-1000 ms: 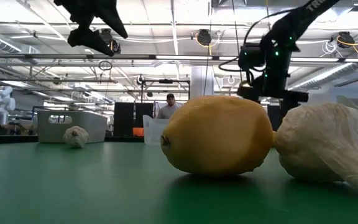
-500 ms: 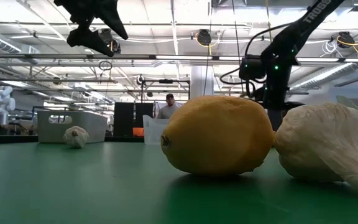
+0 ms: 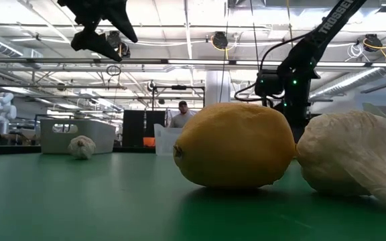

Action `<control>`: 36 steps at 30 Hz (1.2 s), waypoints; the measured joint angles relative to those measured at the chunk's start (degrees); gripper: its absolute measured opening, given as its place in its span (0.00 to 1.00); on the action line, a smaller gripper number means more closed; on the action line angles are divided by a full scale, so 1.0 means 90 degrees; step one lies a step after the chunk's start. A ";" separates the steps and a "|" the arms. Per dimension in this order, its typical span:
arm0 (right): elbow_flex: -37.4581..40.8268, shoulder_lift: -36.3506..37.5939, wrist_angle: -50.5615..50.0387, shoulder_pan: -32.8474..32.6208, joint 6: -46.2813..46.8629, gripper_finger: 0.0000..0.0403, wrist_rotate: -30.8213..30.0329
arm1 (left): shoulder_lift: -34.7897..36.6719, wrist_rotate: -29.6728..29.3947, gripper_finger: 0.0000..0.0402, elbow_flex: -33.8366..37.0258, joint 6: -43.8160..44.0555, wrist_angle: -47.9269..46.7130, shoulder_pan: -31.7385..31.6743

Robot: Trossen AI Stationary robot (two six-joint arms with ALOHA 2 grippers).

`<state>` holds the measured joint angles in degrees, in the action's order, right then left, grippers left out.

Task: Sort produce into baskets
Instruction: Put the yellow lemon into the gray bin

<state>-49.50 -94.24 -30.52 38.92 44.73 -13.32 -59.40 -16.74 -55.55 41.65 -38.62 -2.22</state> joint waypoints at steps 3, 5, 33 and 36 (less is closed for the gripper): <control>0.0000 0.0002 0.0006 0.0000 -0.0077 0.49 0.0000 | 0.0000 0.0007 0.84 0.0000 0.0000 -0.0004 0.0000; 0.0000 0.0002 0.0011 -0.0028 -0.0117 0.44 0.0051 | 0.0000 0.0008 0.84 0.0000 0.0000 -0.0008 0.0000; -0.0304 0.2097 0.2284 -0.3080 -0.0740 0.41 0.4532 | -0.0862 0.1840 0.84 0.0004 -0.3712 0.3907 0.0439; -0.0304 0.2067 0.2759 -0.3517 -0.0483 0.41 0.4532 | -0.1257 0.2148 0.84 0.0005 -0.4702 0.4531 0.0656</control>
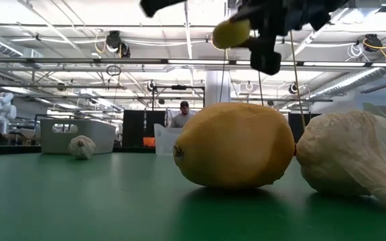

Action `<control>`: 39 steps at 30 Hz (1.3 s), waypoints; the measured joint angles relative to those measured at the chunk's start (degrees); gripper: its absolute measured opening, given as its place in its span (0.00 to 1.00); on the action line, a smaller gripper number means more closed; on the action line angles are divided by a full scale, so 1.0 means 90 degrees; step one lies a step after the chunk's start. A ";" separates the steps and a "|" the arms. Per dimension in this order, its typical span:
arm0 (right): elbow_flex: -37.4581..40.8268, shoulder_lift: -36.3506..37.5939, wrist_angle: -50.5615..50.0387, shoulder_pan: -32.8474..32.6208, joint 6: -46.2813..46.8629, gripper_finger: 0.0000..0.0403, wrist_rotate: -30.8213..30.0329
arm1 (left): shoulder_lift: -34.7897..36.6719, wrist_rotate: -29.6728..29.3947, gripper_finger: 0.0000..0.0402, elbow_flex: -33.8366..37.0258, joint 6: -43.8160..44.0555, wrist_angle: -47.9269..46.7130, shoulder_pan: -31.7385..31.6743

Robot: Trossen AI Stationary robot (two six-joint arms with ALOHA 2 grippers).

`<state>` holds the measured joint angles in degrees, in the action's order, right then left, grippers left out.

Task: Sort produce into baskets
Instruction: Put the yellow lemon into the gray bin

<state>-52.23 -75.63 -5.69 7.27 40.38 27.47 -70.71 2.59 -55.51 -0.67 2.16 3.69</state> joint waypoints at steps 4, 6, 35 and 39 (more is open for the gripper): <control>0.0000 -0.0001 0.0419 -0.0486 0.0299 0.41 -0.0005 | -0.0489 0.0192 0.84 -0.0002 -0.1214 0.0677 0.0241; 0.0000 -0.0001 0.0532 -0.0693 0.0419 0.41 -0.0008 | -0.0698 0.0194 0.84 -0.0002 -0.1642 0.0963 0.0310; 0.0000 -0.0003 0.0993 -0.1362 0.1272 0.41 -0.0605 | -0.2101 0.0153 0.84 -0.0005 -0.2465 0.2998 0.0539; 0.0000 -0.0010 0.0971 -0.1362 0.1265 0.41 -0.0589 | -0.2099 0.0134 0.83 -0.0005 -0.2487 0.2967 0.0605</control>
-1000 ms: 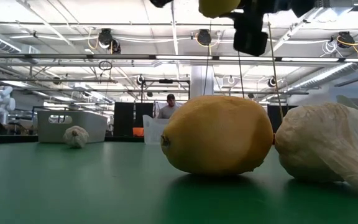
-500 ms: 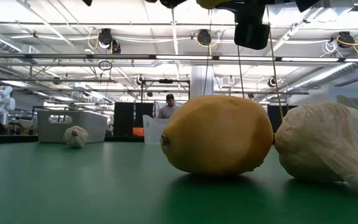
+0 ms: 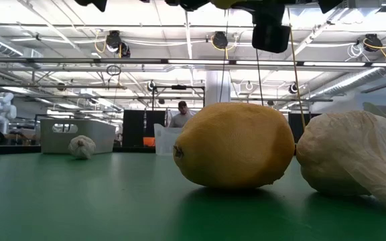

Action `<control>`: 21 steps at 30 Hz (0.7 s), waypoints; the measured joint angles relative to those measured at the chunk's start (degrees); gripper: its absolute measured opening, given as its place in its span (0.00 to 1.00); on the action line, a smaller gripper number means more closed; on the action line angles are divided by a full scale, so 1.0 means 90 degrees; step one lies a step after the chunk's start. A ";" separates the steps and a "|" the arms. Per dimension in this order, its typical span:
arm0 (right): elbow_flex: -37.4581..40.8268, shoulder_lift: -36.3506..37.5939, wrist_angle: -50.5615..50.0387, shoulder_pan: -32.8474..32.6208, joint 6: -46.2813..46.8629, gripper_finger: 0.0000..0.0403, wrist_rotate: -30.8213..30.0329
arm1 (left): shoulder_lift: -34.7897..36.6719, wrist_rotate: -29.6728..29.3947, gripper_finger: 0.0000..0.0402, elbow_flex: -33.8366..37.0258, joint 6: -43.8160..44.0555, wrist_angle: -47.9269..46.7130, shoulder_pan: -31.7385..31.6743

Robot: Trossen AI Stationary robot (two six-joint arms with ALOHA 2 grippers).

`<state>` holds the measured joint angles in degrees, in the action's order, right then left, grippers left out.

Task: Sort produce into baskets
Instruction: Put the yellow lemon into the gray bin

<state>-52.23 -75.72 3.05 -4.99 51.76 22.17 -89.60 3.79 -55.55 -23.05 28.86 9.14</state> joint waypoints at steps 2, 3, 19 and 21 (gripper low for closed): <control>0.0000 0.0000 0.0007 0.0000 -0.0025 0.41 0.0008 | 0.0000 -0.0004 0.80 0.0000 -0.0002 -0.0079 0.0033; 0.0000 0.0000 0.0018 0.0000 -0.0033 0.41 0.0011 | 0.0000 -0.0008 0.79 0.0000 -0.0001 -0.0117 0.0041; 0.0005 0.0000 0.0174 0.0000 -0.0305 0.46 0.0037 | 0.0061 -0.0406 0.51 0.0000 0.0212 -0.0152 0.0085; 0.0005 0.0007 0.0222 0.0019 -0.0484 0.51 0.0002 | 0.0180 -0.0661 0.51 0.0000 0.0553 -0.0216 0.0099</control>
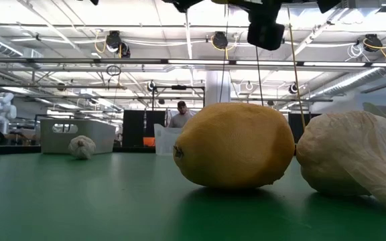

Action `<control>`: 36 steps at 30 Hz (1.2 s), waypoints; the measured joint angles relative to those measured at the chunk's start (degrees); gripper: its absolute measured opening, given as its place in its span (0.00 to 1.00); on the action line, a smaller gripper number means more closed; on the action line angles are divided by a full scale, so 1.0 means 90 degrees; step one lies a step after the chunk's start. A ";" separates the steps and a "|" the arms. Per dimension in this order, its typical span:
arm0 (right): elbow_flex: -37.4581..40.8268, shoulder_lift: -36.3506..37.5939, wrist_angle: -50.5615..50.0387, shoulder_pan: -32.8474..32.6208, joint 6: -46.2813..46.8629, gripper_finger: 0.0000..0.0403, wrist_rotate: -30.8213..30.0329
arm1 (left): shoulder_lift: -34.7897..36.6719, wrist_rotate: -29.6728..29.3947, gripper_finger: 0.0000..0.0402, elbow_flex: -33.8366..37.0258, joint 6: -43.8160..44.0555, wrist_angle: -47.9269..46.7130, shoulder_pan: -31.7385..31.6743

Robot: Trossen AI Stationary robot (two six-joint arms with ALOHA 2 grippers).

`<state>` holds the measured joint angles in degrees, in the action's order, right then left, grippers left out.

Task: Sort produce into baskets
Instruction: Put the yellow lemon into the gray bin

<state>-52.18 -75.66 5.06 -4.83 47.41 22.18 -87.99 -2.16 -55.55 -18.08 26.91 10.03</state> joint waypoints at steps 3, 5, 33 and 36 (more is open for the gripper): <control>-0.0002 0.0000 0.0004 0.0072 -0.0239 0.59 0.0026 | 0.0292 -0.0241 0.50 0.0000 0.0234 -0.0336 -0.0021; -0.0002 0.0000 0.0001 0.0131 -0.0381 0.64 0.0034 | 0.0545 -0.0336 0.50 -0.0002 0.0307 -0.0834 -0.0013; -0.0002 0.0000 -0.0425 0.0329 -0.1652 0.73 -0.0139 | 0.3154 -0.2261 0.50 0.0269 0.6090 -1.0321 -0.4252; -0.0002 0.0000 -0.0469 0.0329 -0.1707 0.73 -0.0136 | 0.2911 -0.2088 0.50 0.0277 0.5704 -1.0073 -0.4985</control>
<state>-52.21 -75.66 0.84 -1.87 32.05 20.96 -61.78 -20.95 -53.06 33.26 -63.74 -34.83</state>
